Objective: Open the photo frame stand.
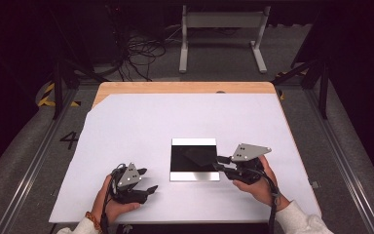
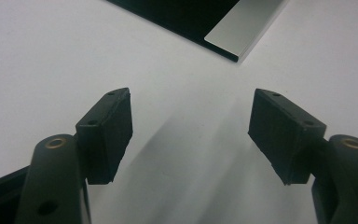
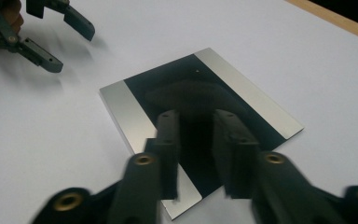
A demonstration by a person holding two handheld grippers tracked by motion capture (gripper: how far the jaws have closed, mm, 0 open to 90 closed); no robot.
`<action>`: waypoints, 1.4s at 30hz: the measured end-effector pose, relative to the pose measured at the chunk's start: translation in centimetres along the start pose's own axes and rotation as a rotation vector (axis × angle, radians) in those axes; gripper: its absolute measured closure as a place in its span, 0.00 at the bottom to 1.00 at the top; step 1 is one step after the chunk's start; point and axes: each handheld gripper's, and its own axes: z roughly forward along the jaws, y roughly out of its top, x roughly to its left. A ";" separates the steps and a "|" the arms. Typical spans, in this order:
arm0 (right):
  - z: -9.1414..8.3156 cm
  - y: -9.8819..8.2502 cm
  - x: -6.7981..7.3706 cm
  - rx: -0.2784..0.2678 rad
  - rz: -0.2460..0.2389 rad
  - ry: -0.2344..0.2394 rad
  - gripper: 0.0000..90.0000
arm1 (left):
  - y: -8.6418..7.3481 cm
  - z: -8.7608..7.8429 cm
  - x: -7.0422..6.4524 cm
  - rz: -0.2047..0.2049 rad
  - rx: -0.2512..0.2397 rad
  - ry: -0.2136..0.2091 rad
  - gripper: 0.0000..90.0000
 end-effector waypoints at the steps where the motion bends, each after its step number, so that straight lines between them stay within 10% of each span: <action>1: -0.1 0.1 0.0 -0.008 0.002 0.002 0.79 | 0.0 0.0 0.0 0.000 0.000 0.000 0.34; 8: -0.1 0.1 -0.2 -0.014 0.028 0.019 0.75 | 0.3 0.2 -0.1 -0.001 -0.007 -0.009 0.35; 42: 3.4 -0.1 -3.1 -0.010 0.452 0.188 0.39 | 3.4 4.2 0.0 0.030 0.002 -0.052 0.34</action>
